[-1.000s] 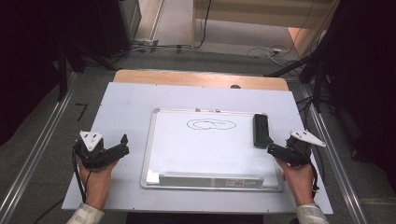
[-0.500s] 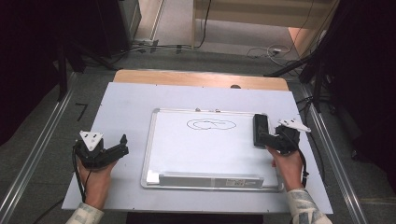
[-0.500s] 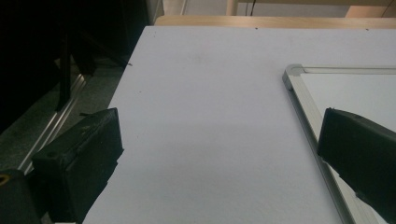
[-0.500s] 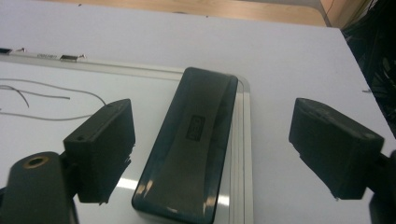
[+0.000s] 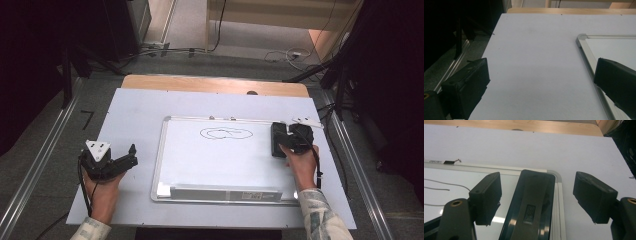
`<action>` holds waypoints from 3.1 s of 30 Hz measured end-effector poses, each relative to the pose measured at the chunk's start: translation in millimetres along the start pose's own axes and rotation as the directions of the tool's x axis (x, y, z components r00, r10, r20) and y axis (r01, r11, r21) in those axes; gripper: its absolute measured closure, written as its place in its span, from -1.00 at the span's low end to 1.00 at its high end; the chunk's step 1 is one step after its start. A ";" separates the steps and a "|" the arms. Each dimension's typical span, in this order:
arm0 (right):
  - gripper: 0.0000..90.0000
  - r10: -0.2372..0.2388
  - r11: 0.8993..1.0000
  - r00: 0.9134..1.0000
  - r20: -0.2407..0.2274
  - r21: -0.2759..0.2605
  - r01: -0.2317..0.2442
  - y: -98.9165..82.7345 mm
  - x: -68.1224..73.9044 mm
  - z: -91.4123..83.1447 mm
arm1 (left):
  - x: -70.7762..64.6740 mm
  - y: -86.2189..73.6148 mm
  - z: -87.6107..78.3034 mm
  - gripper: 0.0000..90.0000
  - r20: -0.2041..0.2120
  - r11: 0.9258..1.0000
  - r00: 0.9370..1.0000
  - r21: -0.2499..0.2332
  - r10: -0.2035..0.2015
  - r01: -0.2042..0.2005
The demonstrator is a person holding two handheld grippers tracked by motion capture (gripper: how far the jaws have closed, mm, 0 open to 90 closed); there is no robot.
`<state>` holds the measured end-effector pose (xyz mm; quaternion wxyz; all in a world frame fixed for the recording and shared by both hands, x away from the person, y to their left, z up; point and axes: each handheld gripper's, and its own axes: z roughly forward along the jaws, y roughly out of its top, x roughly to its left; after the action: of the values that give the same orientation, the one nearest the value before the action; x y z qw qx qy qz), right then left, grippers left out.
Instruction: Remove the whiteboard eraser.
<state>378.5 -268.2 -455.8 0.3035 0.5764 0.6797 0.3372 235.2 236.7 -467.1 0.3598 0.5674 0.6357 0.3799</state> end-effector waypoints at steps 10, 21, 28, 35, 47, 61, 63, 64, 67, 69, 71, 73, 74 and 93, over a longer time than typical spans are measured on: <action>-0.34 0.017 0.997 1.000 -0.008 0.077 -0.016 1.6 1.4 25.3 | 1.1 -0.2 0.6 -0.99 -0.001 1.000 1.000 0.006 -0.003 0.003; -0.25 0.023 0.992 1.000 0.002 0.126 -0.023 0.0 2.5 34.1 | 1.4 -0.4 1.2 -0.98 -0.001 1.000 1.000 0.008 -0.007 0.007; -0.24 0.049 0.989 0.999 0.001 0.143 -0.049 -0.7 0.7 40.6 | 1.4 -0.4 1.3 -0.98 0.000 1.000 1.000 0.008 -0.009 0.009; -0.25 0.046 0.988 0.999 0.005 0.145 -0.046 -1.0 1.3 44.0 | 1.5 -0.4 1.4 -0.98 0.002 1.000 1.000 0.010 -0.011 0.011; -0.19 0.038 0.988 0.999 -0.012 0.150 -0.035 -2.6 3.5 45.3 | 2.2 -0.9 1.9 -0.98 0.003 1.000 1.000 0.016 -0.017 0.017; -0.16 0.028 0.989 1.000 -0.002 0.147 -0.027 -2.7 5.9 44.0 | 3.3 -1.0 1.9 -0.97 0.003 1.000 1.000 0.014 -0.027 0.027; -0.16 0.022 0.989 1.000 -0.002 0.144 -0.021 -2.6 5.3 43.7 | 3.7 -1.0 2.1 -0.97 0.003 1.000 1.000 0.014 -0.027 0.027; -0.17 0.019 0.990 1.000 -0.001 0.141 -0.018 -2.5 5.0 43.3 | 3.7 -1.0 2.1 -0.97 0.003 1.000 1.000 0.014 -0.027 0.026; -0.16 0.020 0.990 1.000 -0.002 0.139 -0.019 -2.4 4.6 42.7 | 4.0 -1.0 2.3 -0.97 0.003 1.000 1.000 0.016 -0.027 0.027; -0.16 0.017 0.990 1.000 -0.007 0.139 -0.016 -2.4 4.5 42.4 | 3.9 -0.9 2.5 -0.97 0.004 0.999 1.000 0.017 -0.028 0.028; -0.16 0.018 0.989 1.000 -0.015 0.148 -0.016 -2.2 4.8 40.5 | 3.9 -0.8 2.4 -0.97 0.004 0.999 1.000 0.016 -0.028 0.028; -0.16 0.012 0.988 1.000 -0.022 0.154 -0.009 -2.4 5.1 39.5 | 3.9 -0.8 2.6 -0.97 0.002 0.999 1.000 0.016 -0.028 0.028; -0.16 0.011 0.988 1.000 -0.025 0.157 -0.007 -2.4 5.4 39.0 | 4.0 -0.8 2.6 -0.97 0.003 0.999 1.000 0.017 -0.028 0.028; -0.16 -0.017 0.997 0.995 -0.103 0.076 0.025 6.8 19.8 1.5 | 6.5 -0.3 6.8 -0.97 0.012 0.999 0.999 0.021 -0.038 0.038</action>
<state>380.7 -247.7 -451.6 0.2495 0.5623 0.7129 0.3366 240.4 243.7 -470.6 0.3652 0.5614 0.6479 0.3629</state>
